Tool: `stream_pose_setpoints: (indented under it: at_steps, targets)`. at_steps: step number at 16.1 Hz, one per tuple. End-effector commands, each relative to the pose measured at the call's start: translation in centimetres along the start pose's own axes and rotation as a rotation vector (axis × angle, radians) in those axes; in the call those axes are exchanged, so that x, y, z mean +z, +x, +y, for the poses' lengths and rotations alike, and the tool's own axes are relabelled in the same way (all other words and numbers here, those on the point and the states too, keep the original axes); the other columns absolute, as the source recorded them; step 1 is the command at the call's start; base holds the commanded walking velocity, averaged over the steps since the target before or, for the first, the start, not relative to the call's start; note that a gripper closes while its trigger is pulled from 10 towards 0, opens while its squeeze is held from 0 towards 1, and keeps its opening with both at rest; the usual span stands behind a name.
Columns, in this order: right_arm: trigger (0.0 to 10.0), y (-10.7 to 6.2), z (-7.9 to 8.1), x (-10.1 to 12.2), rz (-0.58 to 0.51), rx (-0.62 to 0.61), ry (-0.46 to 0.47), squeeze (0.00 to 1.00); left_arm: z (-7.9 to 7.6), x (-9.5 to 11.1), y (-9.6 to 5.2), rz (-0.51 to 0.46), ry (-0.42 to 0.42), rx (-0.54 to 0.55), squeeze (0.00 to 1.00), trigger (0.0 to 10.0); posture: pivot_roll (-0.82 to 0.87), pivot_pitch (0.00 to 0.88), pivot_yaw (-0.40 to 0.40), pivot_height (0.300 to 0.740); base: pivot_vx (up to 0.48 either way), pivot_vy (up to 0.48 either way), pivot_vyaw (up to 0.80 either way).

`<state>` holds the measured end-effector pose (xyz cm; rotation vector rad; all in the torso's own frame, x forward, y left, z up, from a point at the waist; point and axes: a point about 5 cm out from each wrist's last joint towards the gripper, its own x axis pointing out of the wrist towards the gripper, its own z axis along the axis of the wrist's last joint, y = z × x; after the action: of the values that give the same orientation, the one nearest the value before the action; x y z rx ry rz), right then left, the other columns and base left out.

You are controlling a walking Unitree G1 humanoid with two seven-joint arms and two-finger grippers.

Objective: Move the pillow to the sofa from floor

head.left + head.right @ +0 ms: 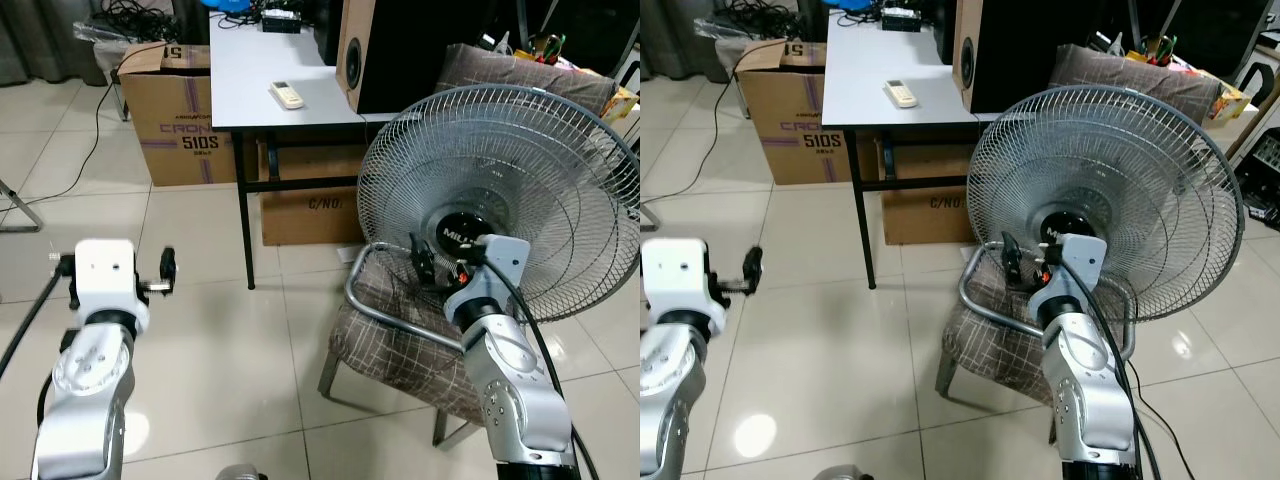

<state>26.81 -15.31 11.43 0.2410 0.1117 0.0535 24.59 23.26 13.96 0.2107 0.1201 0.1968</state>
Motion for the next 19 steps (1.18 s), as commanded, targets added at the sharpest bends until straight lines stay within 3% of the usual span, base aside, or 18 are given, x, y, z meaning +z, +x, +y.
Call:
stream_pose_setpoints:
  at_steps: [1,3,4,6,9,11,13,17,19]
  targets:
    - [10.0,-0.2,-0.2,-0.3,0.033,0.001,-0.030,1.00,-0.7,0.1,0.5,-0.001,-0.008,-0.035,0.00,10.0,0.12,0.000,-0.017,0.740,0.000,0.000,0.00]
    - [10.0,-0.5,-0.1,-0.3,-0.022,0.026,-0.224,1.00,-1.1,0.2,1.1,0.005,-0.081,-0.054,0.00,10.0,0.09,0.000,0.027,0.740,0.000,0.000,0.80]
    - [10.0,-0.8,-0.3,-0.2,-0.031,0.030,-0.236,1.00,-1.5,-0.3,1.3,0.033,-0.105,-0.077,0.00,10.0,0.08,0.000,0.035,0.740,0.000,0.000,0.80]
    - [10.0,-1.3,-0.7,-0.5,-0.012,0.038,-0.227,1.00,-2.1,-1.0,1.2,0.066,-0.060,-0.096,0.00,10.0,0.05,0.000,0.043,0.740,0.000,0.000,0.80]
    - [10.0,-1.7,-1.0,-0.6,0.013,0.037,-0.222,1.00,-2.6,-1.1,0.8,0.056,-0.011,-0.124,0.00,10.0,0.09,0.000,-0.014,0.740,0.000,0.000,0.80]
    - [10.0,-1.5,-1.4,-1.0,0.038,0.013,-0.213,1.00,-2.0,-1.3,-0.2,0.050,-0.018,-0.080,0.00,10.0,0.13,0.000,-0.049,0.740,0.000,0.000,0.80]
    - [10.0,-1.1,-0.9,-1.3,0.016,0.052,-0.305,1.00,-1.9,-1.2,-1.3,0.019,0.011,-0.087,0.00,10.0,0.16,0.000,-0.085,0.740,0.000,0.000,0.80]
    - [10.0,-1.4,-0.6,-1.5,0.032,0.033,-0.169,1.00,-1.7,-1.6,-1.3,0.033,0.019,-0.055,0.00,10.0,0.15,0.000,-0.084,0.740,0.000,0.000,0.80]
    - [10.0,-1.4,-1.2,-1.7,0.032,-0.025,-0.227,1.00,-2.1,-1.2,-1.3,0.022,0.063,-0.100,0.00,10.0,0.14,0.000,-0.069,0.740,0.000,0.000,0.80]
